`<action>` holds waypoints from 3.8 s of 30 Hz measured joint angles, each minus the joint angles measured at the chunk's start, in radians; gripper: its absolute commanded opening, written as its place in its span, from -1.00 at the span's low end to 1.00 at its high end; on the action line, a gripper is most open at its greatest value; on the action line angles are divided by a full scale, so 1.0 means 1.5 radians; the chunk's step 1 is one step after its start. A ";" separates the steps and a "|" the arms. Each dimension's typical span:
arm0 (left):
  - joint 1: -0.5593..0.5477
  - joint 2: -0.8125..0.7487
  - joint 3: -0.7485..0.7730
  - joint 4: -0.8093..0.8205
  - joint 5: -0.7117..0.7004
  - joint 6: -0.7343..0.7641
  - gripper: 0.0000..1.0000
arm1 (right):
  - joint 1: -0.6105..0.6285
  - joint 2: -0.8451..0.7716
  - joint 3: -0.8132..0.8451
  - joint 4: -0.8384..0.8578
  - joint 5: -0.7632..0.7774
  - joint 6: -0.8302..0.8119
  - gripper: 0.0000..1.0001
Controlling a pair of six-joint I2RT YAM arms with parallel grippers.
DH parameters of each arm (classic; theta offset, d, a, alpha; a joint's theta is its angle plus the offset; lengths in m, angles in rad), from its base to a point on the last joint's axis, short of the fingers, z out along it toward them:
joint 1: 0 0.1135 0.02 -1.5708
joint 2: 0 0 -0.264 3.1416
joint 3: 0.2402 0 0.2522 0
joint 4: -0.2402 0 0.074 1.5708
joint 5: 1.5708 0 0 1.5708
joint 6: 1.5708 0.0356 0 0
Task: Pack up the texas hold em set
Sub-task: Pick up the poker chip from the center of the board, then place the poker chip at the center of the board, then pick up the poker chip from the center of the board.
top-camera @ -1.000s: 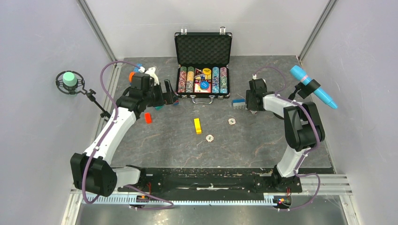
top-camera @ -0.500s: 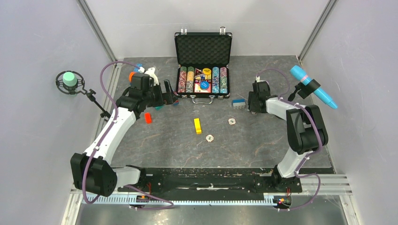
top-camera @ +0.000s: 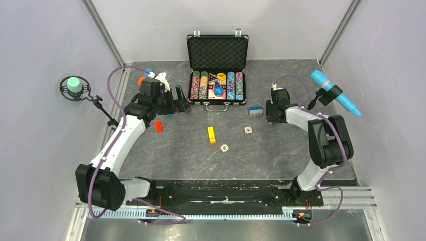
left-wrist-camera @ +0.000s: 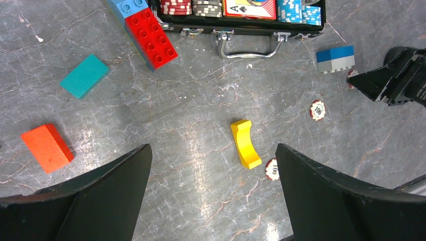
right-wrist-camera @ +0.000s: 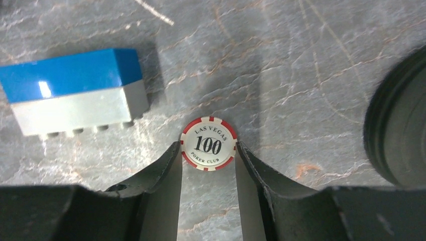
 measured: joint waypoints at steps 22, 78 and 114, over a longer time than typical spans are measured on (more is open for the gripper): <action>0.000 -0.001 0.000 0.000 0.013 0.000 0.99 | 0.177 -0.031 0.025 -0.056 -0.042 -0.012 -0.41; 0.001 -0.001 -0.001 0.000 0.016 0.000 0.99 | 0.215 -0.012 0.026 -0.090 -0.025 -0.013 0.20; 0.001 0.000 -0.001 0.000 0.017 0.000 0.99 | 0.462 0.028 0.078 -0.111 -0.031 0.041 0.47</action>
